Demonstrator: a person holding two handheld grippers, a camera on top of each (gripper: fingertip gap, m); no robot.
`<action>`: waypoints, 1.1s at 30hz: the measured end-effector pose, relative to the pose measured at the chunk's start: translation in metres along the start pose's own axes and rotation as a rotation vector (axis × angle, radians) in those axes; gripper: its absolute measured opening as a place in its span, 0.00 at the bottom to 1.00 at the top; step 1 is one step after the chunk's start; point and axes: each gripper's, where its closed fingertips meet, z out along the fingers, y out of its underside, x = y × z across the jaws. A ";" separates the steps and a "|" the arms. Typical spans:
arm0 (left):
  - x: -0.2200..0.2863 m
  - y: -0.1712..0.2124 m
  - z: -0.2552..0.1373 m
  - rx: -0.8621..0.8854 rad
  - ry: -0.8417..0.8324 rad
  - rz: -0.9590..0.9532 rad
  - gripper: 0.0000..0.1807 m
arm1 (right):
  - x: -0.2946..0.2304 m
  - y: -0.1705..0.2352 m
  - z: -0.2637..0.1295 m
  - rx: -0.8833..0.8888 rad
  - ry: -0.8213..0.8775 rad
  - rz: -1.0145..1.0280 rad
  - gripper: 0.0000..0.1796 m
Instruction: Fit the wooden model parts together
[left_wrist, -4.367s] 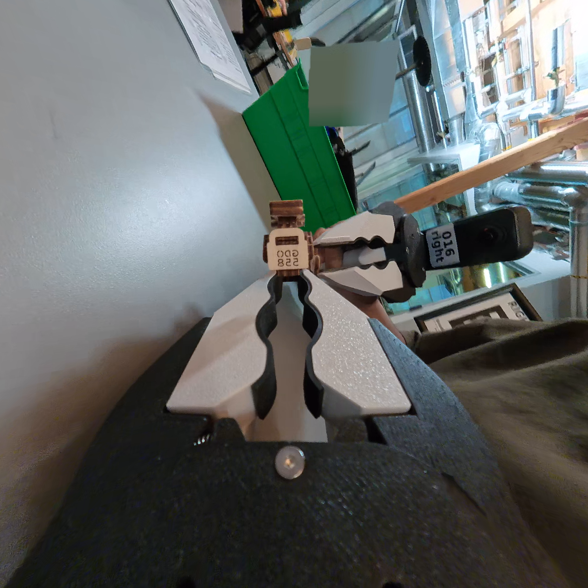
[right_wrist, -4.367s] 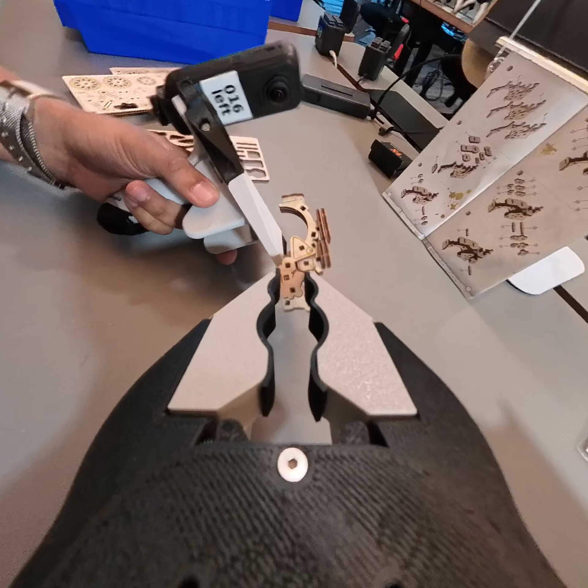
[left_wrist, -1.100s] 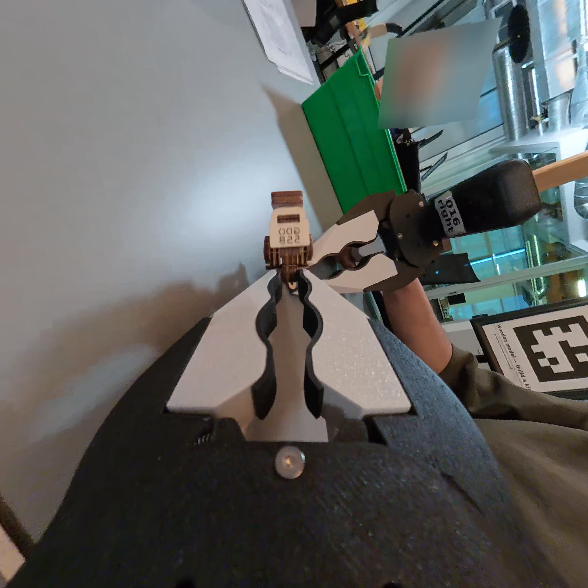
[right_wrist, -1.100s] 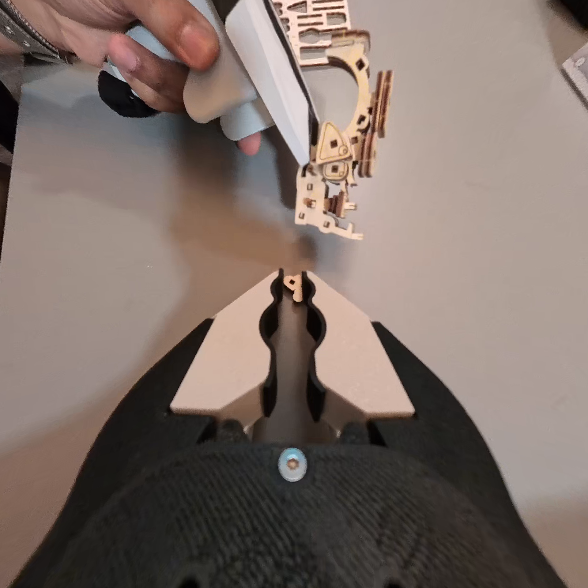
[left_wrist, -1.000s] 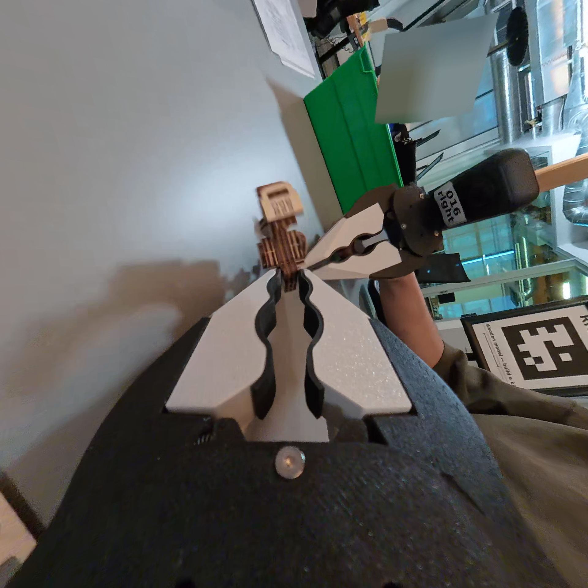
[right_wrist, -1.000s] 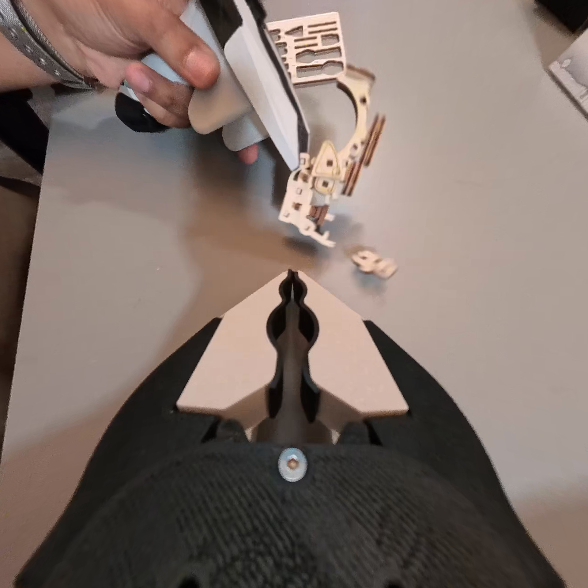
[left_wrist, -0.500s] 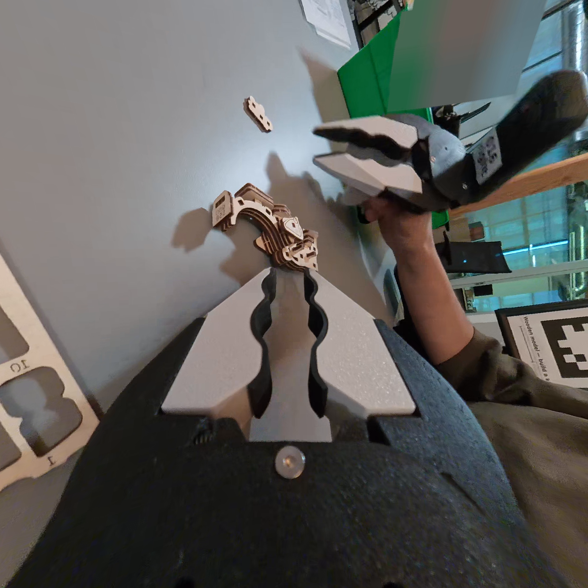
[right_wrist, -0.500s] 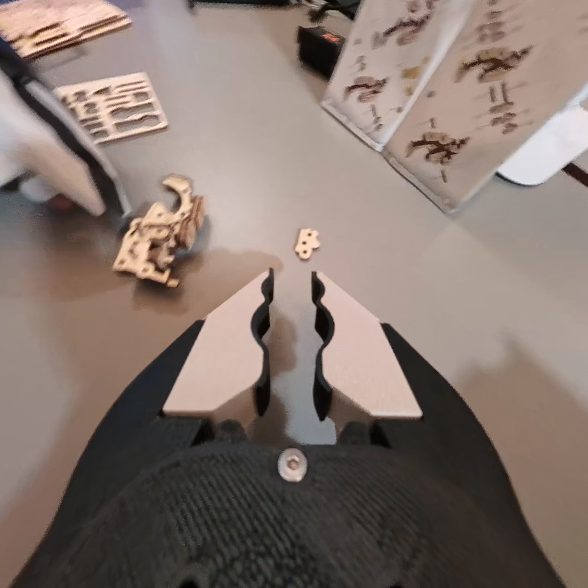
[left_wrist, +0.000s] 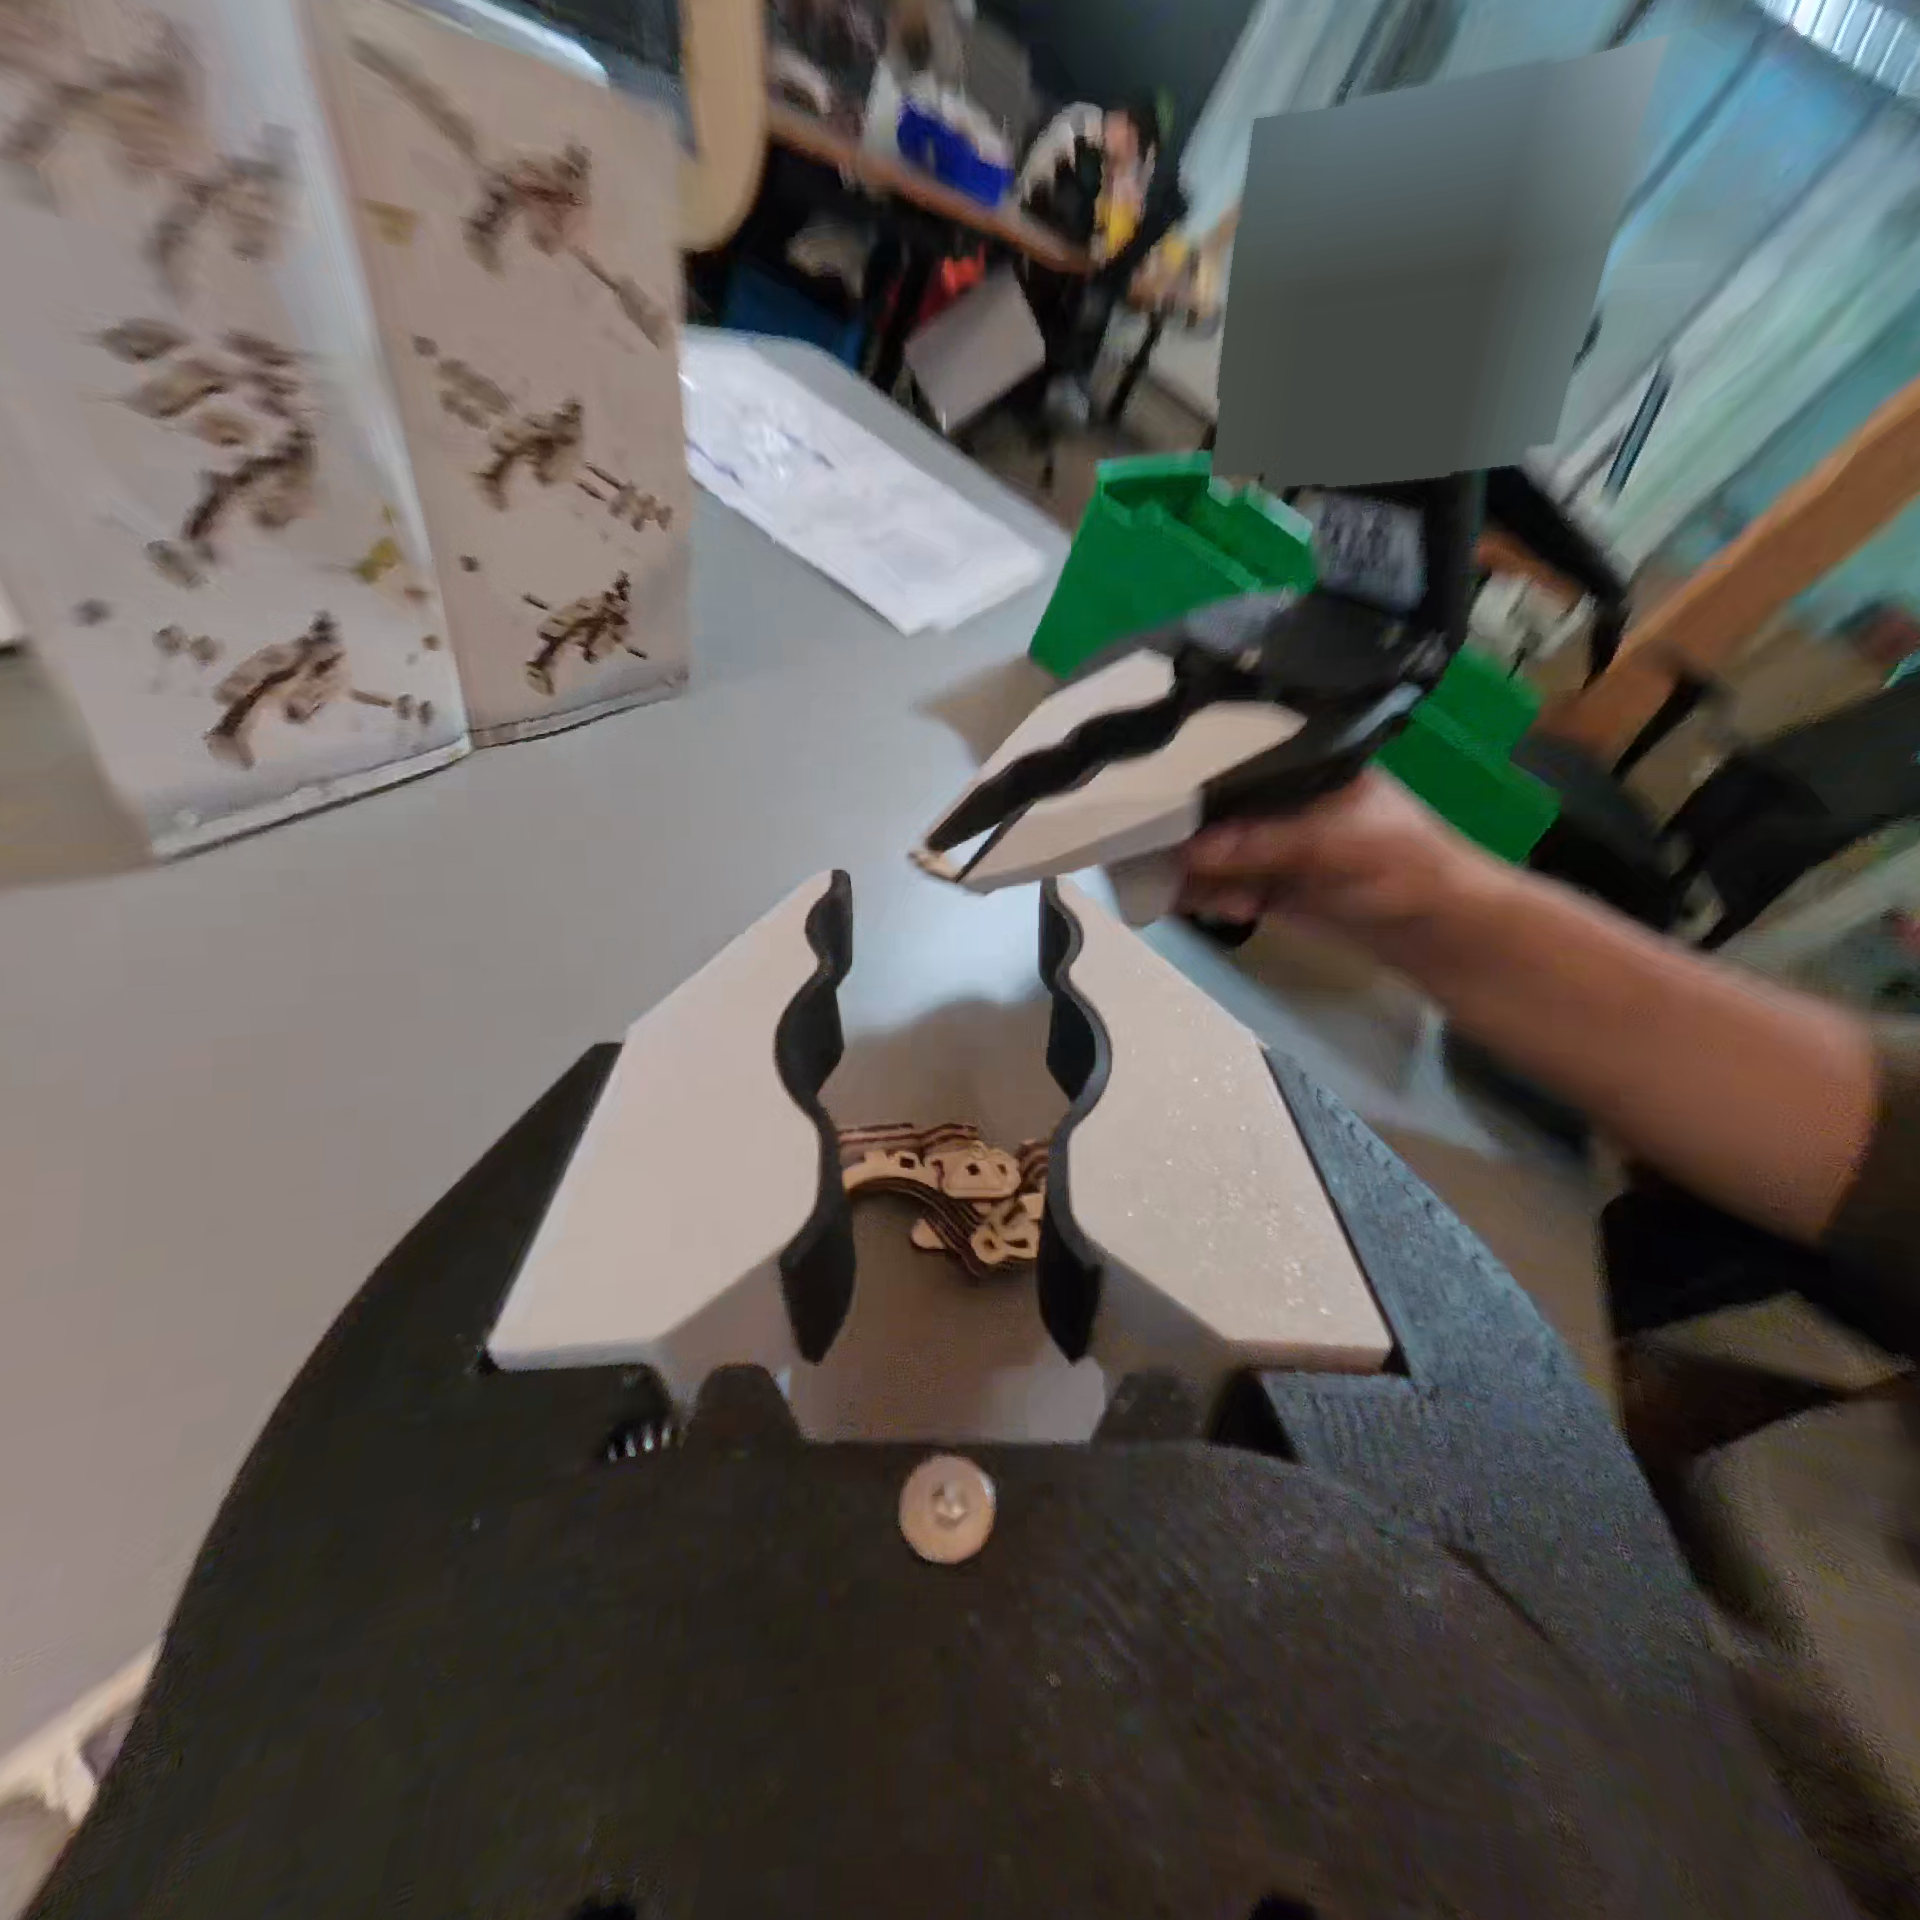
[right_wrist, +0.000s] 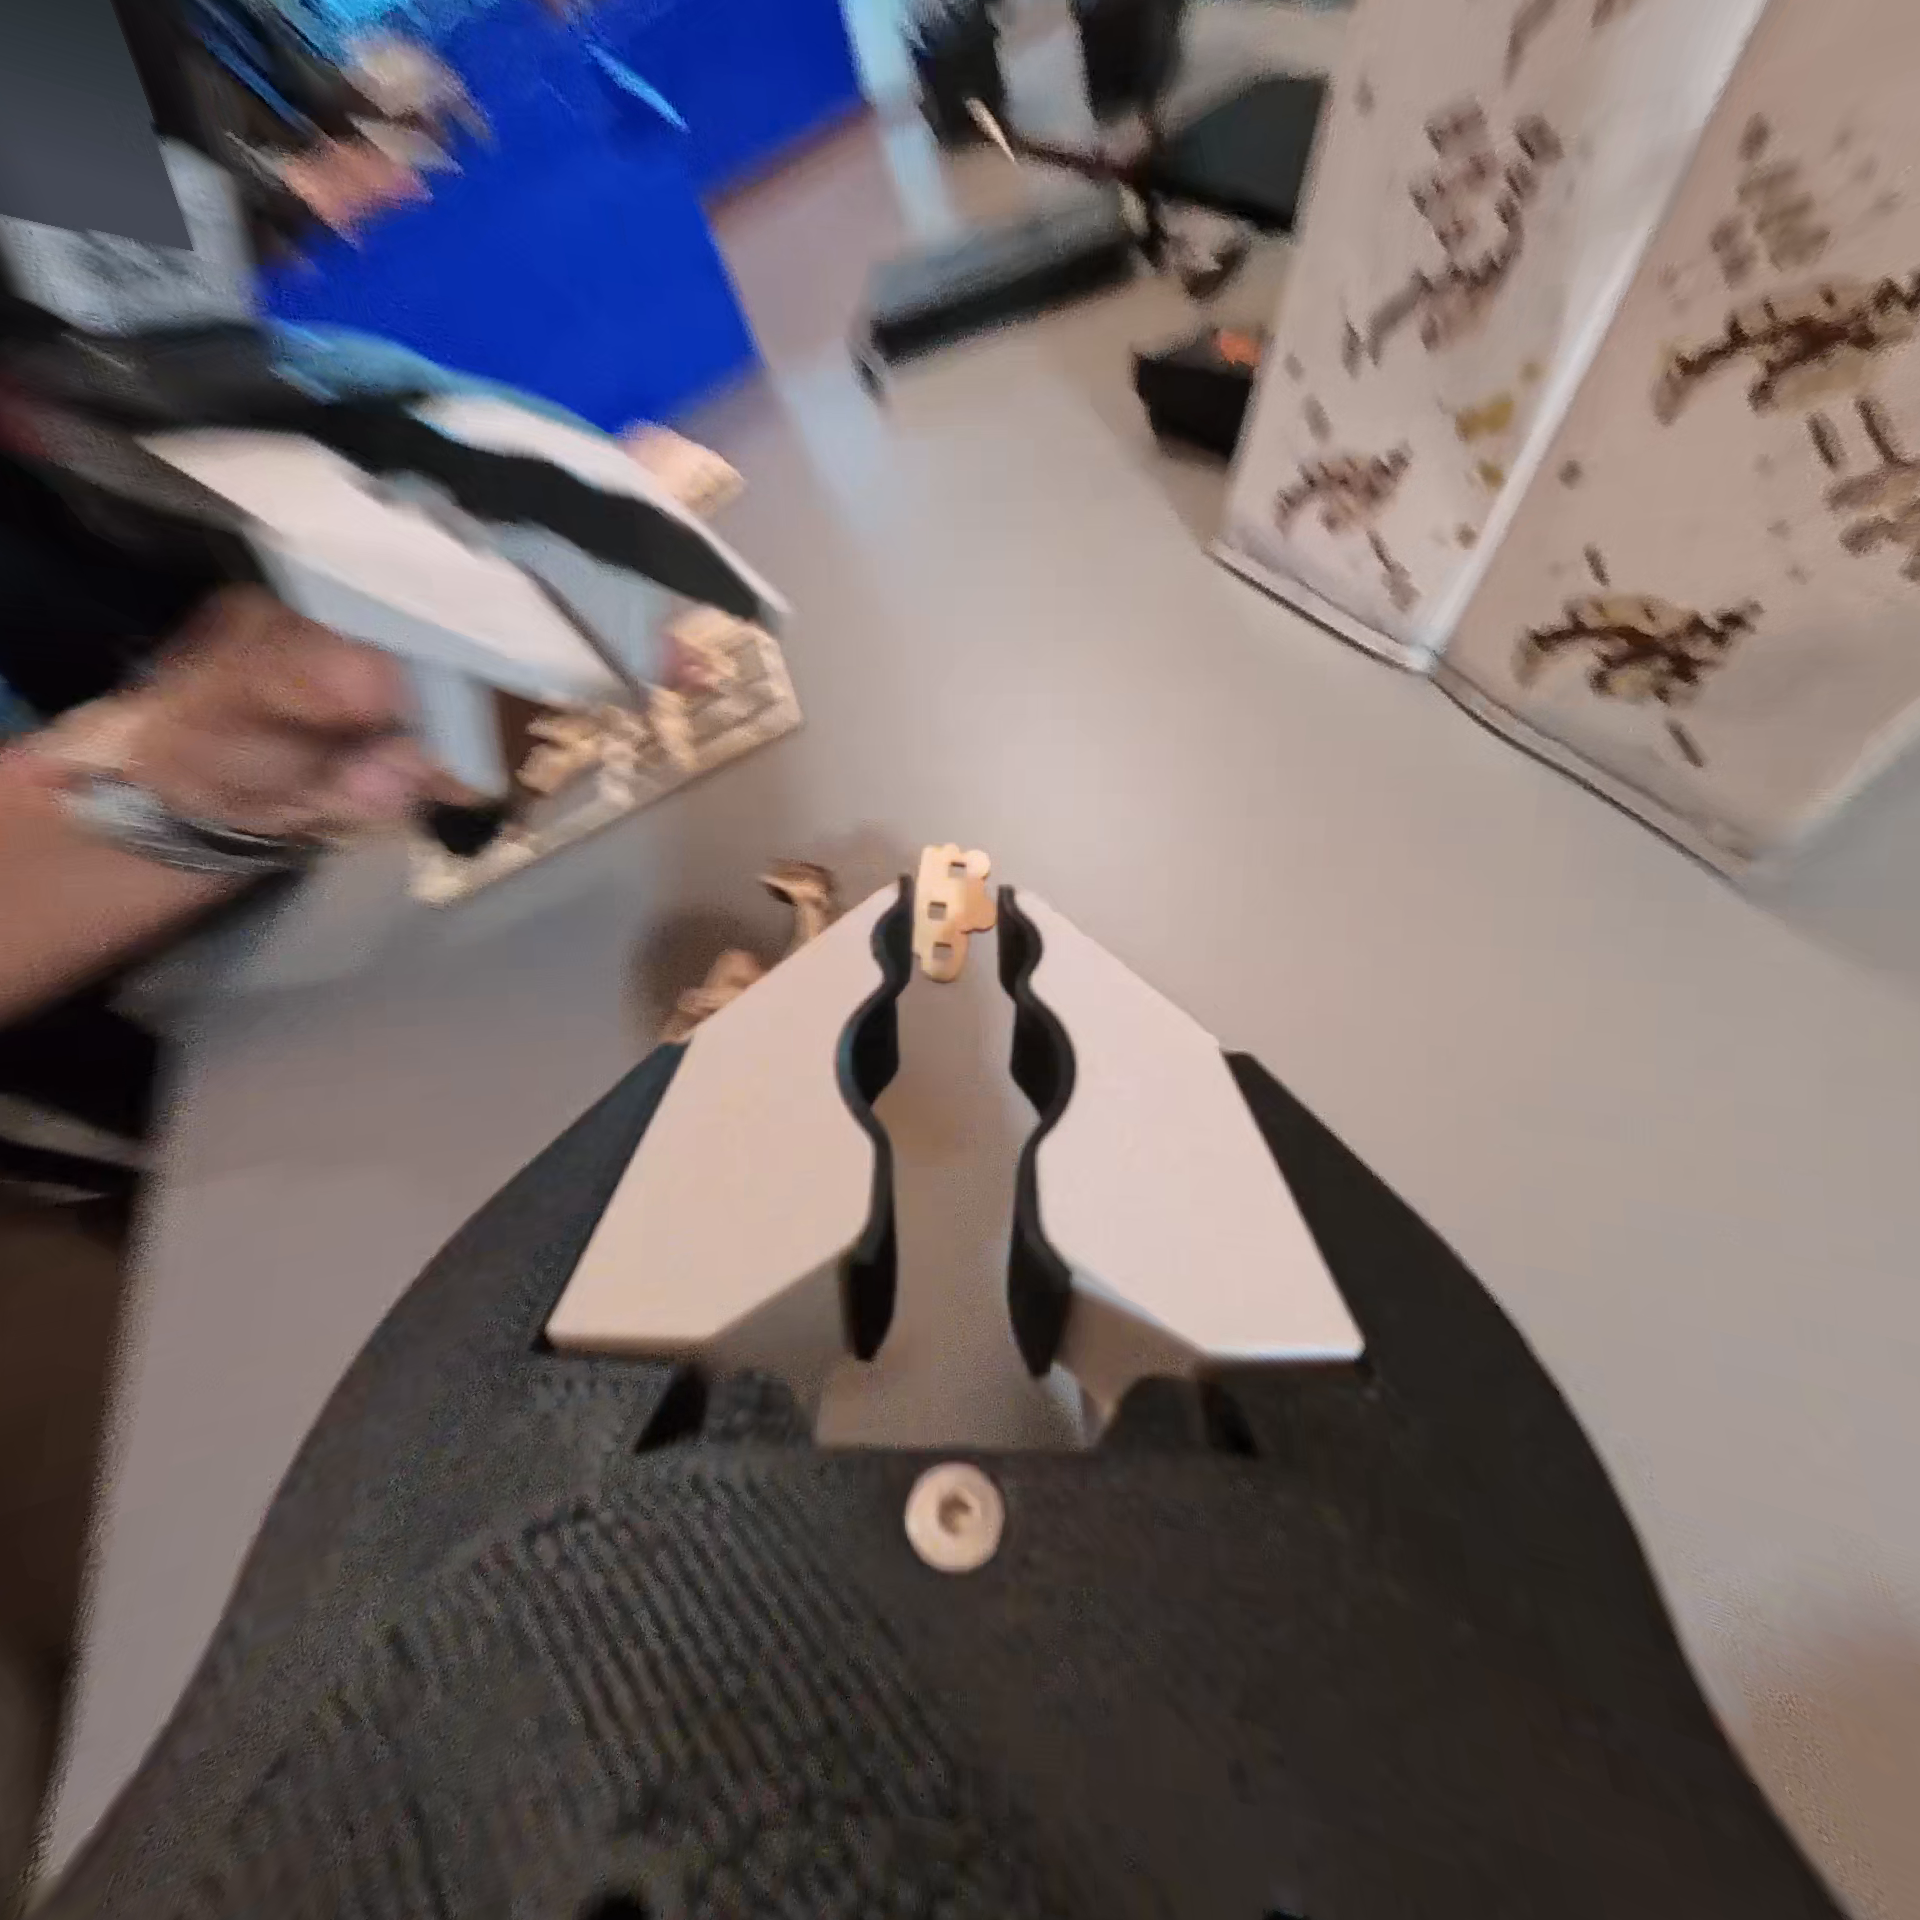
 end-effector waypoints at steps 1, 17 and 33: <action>0.003 0.003 0.012 -0.040 -0.009 0.078 0.19 | -0.007 -0.006 -0.006 0.038 -0.062 0.032 0.08; 0.040 0.064 0.018 -0.247 -0.047 0.814 0.06 | -0.053 0.039 -0.006 -0.171 -0.387 -0.037 0.08; 0.047 0.039 0.021 -0.130 -0.141 0.814 0.01 | -0.049 0.006 -0.022 0.042 -0.410 0.022 0.19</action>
